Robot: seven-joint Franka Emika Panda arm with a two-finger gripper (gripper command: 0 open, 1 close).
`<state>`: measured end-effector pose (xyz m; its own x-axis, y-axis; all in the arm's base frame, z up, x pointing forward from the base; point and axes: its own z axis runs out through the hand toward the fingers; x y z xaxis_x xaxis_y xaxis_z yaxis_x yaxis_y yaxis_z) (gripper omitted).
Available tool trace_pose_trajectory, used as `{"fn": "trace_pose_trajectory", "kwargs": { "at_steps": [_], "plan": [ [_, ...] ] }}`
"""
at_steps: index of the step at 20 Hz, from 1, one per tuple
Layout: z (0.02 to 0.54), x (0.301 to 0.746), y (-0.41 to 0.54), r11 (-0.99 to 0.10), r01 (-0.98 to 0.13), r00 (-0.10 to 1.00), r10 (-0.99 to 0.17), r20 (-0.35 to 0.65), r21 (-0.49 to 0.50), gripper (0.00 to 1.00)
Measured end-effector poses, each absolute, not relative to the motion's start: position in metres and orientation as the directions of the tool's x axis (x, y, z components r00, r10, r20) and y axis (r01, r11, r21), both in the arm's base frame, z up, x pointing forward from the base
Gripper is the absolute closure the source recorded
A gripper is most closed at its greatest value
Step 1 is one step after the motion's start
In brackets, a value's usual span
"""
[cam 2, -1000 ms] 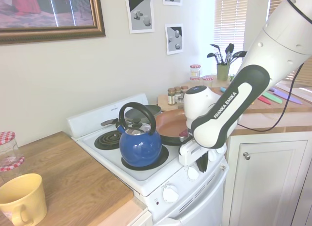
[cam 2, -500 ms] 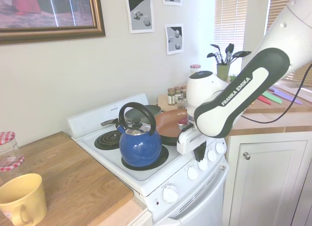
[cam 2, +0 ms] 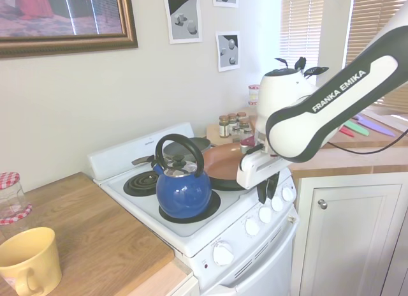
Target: Turn on the stove on the top left
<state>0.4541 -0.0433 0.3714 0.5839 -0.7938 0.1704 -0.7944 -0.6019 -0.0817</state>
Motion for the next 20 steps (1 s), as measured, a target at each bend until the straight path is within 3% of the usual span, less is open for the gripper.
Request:
{"fn": "trace_pose_trajectory", "kwargs": {
  "at_steps": [20],
  "plan": [
    [0.379, 0.442, -0.049, -0.611, -0.786, 0.597, -0.789, 0.144, -0.091, 0.0]
  ]
}}
